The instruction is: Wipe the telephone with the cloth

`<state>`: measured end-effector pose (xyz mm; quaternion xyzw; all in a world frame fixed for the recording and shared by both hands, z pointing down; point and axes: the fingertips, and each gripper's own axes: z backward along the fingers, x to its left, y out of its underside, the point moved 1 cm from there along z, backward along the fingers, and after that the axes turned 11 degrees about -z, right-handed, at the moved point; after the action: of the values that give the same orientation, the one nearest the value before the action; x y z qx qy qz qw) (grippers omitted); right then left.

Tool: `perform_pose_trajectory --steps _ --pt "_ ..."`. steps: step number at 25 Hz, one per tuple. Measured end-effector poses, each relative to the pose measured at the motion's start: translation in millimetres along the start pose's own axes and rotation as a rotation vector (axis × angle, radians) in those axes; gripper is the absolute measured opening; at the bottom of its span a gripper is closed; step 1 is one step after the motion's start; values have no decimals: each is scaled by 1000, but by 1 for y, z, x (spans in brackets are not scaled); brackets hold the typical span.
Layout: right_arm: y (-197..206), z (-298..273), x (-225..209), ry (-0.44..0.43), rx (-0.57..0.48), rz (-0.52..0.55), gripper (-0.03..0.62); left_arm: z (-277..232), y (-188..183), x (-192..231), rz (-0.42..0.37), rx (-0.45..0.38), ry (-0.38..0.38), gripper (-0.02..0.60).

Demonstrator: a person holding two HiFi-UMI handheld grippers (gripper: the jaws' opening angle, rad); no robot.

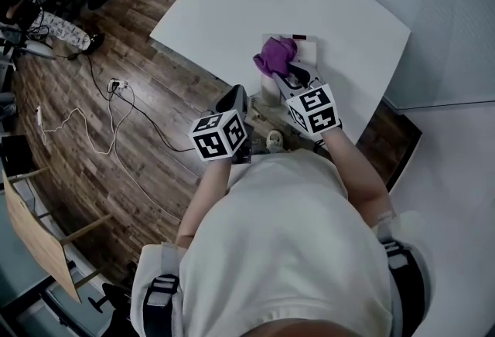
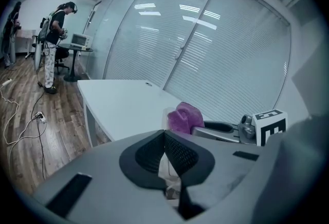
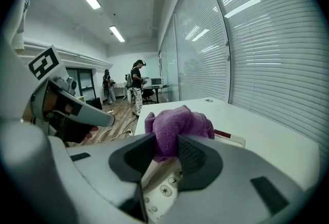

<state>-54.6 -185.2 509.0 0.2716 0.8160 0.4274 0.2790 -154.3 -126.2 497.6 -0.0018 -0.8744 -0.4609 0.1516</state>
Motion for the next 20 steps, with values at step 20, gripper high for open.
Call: perform_pose_trajectory --steps 20 --pt "51 27 38 66 71 -17 135 38 16 -7 0 8 60 20"
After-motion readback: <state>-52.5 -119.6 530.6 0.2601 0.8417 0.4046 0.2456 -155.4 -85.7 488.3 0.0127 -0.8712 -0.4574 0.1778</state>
